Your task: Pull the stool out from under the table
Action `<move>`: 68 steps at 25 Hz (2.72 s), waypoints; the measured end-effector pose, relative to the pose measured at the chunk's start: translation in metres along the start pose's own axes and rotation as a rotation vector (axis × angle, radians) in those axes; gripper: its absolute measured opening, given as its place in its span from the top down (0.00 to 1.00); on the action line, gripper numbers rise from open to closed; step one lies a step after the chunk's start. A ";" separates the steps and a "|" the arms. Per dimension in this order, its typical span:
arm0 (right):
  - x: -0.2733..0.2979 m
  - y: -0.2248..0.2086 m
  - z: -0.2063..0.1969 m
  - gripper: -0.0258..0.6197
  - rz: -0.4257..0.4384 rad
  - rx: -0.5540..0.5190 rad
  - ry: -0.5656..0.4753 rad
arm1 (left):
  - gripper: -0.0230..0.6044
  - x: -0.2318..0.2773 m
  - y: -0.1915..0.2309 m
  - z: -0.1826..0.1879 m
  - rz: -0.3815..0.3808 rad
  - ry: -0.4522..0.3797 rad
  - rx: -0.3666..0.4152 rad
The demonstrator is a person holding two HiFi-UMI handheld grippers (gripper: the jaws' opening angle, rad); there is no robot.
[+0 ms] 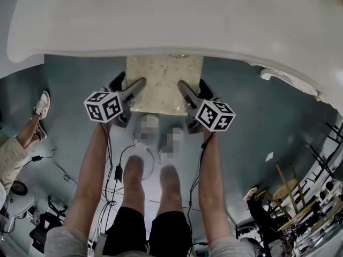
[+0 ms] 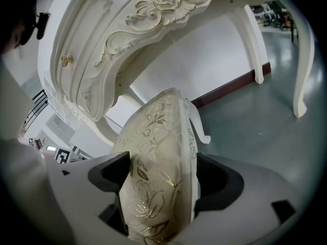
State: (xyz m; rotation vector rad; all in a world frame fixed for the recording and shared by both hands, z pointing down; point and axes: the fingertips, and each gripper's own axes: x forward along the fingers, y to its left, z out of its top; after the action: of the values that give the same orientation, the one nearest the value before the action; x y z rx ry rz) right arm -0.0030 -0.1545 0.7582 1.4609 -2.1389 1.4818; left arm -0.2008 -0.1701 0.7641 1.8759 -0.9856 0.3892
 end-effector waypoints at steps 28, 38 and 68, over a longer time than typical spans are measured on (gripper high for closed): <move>-0.009 0.010 0.002 0.35 0.009 0.034 -0.042 | 0.37 -0.003 -0.016 0.007 -0.093 -0.002 -0.009; -0.052 0.002 -0.001 0.35 -0.057 0.101 -0.058 | 0.38 -0.006 -0.052 0.000 -0.092 0.045 0.000; -0.319 -0.119 -0.063 0.35 -0.287 0.362 -0.410 | 0.38 0.054 -0.299 -0.113 -0.341 0.316 0.319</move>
State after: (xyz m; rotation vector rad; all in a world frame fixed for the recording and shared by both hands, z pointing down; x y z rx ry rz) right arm 0.2292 0.0886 0.6745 2.2613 -1.7951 1.6274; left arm 0.0782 -0.0314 0.6760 2.1370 -0.3985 0.6410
